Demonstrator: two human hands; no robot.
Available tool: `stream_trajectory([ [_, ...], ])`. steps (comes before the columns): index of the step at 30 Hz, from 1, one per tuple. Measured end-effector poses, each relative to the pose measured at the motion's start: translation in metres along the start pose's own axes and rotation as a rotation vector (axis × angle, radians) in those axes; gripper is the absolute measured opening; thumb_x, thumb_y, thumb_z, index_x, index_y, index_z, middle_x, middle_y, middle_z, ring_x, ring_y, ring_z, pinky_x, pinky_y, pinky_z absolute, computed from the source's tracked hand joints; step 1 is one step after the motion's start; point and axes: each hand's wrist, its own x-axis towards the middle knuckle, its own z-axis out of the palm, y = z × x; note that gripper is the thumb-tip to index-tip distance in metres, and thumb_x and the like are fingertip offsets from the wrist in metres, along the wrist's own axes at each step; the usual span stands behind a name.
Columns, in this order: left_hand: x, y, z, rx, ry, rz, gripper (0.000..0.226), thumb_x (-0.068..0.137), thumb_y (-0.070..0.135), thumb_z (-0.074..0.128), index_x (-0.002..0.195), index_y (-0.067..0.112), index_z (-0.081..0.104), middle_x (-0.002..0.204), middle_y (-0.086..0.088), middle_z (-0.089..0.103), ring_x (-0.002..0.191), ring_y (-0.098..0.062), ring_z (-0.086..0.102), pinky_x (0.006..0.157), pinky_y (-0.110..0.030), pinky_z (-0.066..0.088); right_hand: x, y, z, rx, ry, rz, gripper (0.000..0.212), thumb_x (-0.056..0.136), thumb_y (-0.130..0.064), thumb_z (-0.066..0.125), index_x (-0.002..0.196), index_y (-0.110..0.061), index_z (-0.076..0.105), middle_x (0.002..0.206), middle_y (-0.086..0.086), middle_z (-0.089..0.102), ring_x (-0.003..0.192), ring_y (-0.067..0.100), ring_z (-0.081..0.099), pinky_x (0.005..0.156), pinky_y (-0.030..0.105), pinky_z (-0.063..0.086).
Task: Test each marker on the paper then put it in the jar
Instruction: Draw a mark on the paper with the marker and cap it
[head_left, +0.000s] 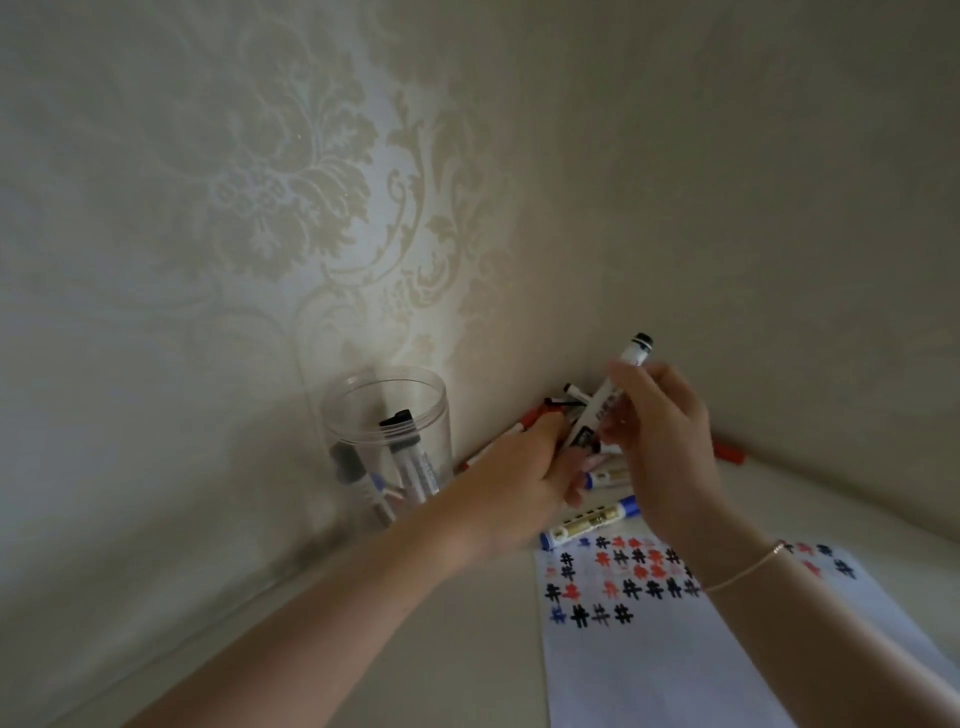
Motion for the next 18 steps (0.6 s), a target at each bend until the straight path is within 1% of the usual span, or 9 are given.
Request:
stream_trajectory([
  [3, -0.003, -0.009, 0.007, -0.089, -0.018, 0.065, 0.030, 0.103, 0.034, 0.034, 0.130, 0.027, 0.044, 0.093, -0.013, 0.064, 0.079, -0.027, 0.063, 0.076, -0.045, 0.053, -0.006, 0.003, -0.010, -0.053, -0.367, 0.181, 0.025, 0.077, -0.019, 0.071, 0.075, -0.008, 0.048, 0.054, 0.007, 0.045, 0.040, 0.016, 0.037, 0.040, 0.026, 0.034],
  [5, -0.006, -0.014, 0.010, -0.124, -0.043, 0.108, 0.029, 0.102, 0.036, 0.037, 0.130, 0.032, 0.044, 0.087, -0.015, 0.061, 0.073, -0.031, 0.059, 0.069, -0.048, 0.050, -0.009, 0.003, -0.014, -0.079, -0.437, 0.220, 0.030, 0.076, -0.021, 0.070, 0.065, -0.009, 0.044, 0.047, 0.004, 0.037, 0.032, 0.012, 0.027, 0.034, 0.020, 0.025],
  [6, -0.007, -0.014, 0.012, -0.186, -0.050, 0.131, 0.029, 0.102, 0.033, 0.039, 0.131, 0.030, 0.045, 0.075, -0.009, 0.057, 0.061, -0.023, 0.053, 0.061, -0.042, 0.049, -0.009, 0.003, -0.016, -0.084, -0.439, 0.223, 0.032, 0.078, -0.021, 0.068, 0.062, -0.009, 0.043, 0.044, 0.004, 0.035, 0.030, 0.011, 0.025, 0.033, 0.019, 0.023],
  [7, -0.009, -0.013, 0.014, -0.260, -0.057, 0.144, 0.031, 0.103, 0.027, 0.039, 0.133, 0.025, 0.045, 0.065, -0.001, 0.048, 0.053, -0.011, 0.046, 0.055, -0.025, 0.045, -0.009, 0.003, -0.018, -0.086, -0.434, 0.221, 0.033, 0.081, -0.019, 0.065, 0.060, -0.008, 0.043, 0.043, 0.004, 0.034, 0.029, 0.012, 0.026, 0.033, 0.019, 0.024],
  [9, -0.012, -0.012, 0.016, -0.304, -0.054, 0.127, 0.032, 0.102, 0.022, 0.039, 0.133, 0.017, 0.044, 0.059, 0.005, 0.044, 0.049, -0.005, 0.042, 0.053, -0.006, 0.037, -0.009, 0.003, -0.020, -0.084, -0.436, 0.211, 0.031, 0.085, -0.014, 0.062, 0.064, -0.005, 0.042, 0.047, 0.008, 0.034, 0.032, 0.013, 0.028, 0.034, 0.021, 0.027],
  [11, -0.012, -0.019, 0.021, -0.230, -0.049, 0.083, 0.033, 0.100, 0.037, 0.037, 0.127, 0.021, 0.046, 0.058, 0.016, 0.052, 0.052, -0.001, 0.047, 0.059, -0.015, 0.043, -0.008, 0.007, -0.023, -0.105, -0.394, 0.181, 0.023, 0.087, -0.010, 0.062, 0.071, -0.002, 0.047, 0.053, 0.009, 0.034, 0.037, 0.014, 0.030, 0.037, 0.023, 0.029],
  [13, -0.011, -0.034, 0.027, -0.085, -0.021, 0.018, 0.028, 0.101, 0.042, 0.031, 0.117, 0.024, 0.046, 0.078, 0.010, 0.061, 0.068, -0.007, 0.057, 0.072, -0.036, 0.052, -0.006, 0.013, -0.030, -0.140, -0.228, 0.135, 0.025, 0.086, -0.006, 0.063, 0.067, -0.005, 0.047, 0.052, 0.007, 0.035, 0.039, 0.014, 0.029, 0.039, 0.024, 0.028],
  [14, -0.011, -0.042, 0.033, 0.011, -0.016, 0.000, 0.025, 0.102, 0.037, 0.030, 0.118, 0.025, 0.045, 0.090, 0.004, 0.063, 0.078, -0.011, 0.060, 0.079, -0.039, 0.051, -0.005, 0.016, -0.036, -0.157, -0.120, 0.114, 0.028, 0.086, -0.005, 0.063, 0.064, -0.006, 0.046, 0.052, 0.007, 0.037, 0.040, 0.015, 0.030, 0.040, 0.025, 0.028],
  [18, -0.021, -0.069, 0.057, 0.264, -0.011, 0.011, 0.029, 0.102, 0.023, 0.035, 0.129, 0.031, 0.044, 0.125, 0.005, 0.056, 0.106, -0.010, 0.056, 0.091, -0.027, 0.047, -0.013, 0.029, -0.065, -0.208, 0.090, 0.149, 0.016, 0.087, -0.011, 0.064, 0.074, -0.003, 0.061, 0.067, 0.017, 0.055, 0.044, 0.020, 0.043, 0.040, 0.025, 0.040],
])
